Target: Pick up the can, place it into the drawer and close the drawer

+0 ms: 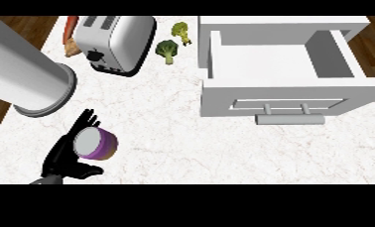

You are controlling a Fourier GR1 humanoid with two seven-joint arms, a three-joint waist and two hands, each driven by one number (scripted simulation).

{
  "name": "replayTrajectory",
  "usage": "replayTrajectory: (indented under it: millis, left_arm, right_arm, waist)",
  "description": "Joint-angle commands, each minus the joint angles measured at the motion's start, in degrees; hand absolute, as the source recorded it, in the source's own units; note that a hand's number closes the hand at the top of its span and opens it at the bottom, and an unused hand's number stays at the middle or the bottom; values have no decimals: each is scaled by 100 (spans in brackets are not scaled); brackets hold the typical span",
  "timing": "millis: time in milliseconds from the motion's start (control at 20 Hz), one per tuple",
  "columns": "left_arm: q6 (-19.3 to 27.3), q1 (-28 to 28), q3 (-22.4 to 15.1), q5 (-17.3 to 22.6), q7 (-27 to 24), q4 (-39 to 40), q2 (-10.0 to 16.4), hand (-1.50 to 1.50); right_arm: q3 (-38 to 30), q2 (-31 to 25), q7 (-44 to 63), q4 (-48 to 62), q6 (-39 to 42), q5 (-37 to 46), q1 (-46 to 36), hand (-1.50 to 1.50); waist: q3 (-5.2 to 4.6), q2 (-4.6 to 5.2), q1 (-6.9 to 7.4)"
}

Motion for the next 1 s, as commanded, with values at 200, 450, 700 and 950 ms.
replayTrajectory:
  millis: [200, 450, 700, 950]
  left_arm:
    - [-136, -383, 73, 404, 261, 229, -70, 150]
    - [-771, -453, -178, 441, 448, 215, -143, 150]
    - [-881, -51, -345, 698, 566, -794, -409, 150]
    - [1005, -449, 173, 998, 781, -1015, -1135, 150]
  right_arm:
    - [-113, 109, -9, 19, 203, -85, 56, -150]
    - [231, 186, -57, -41, 79, 137, 123, -150]
    - [-182, -113, 202, -144, 91, -549, 258, -150]
    - [-40, 93, 111, -191, 5, -328, 188, -150]
  waist:
    - [3, -5, 12]
    - [4, -6, 16]
    - [7, -21, 45]
    - [9, -26, 37]
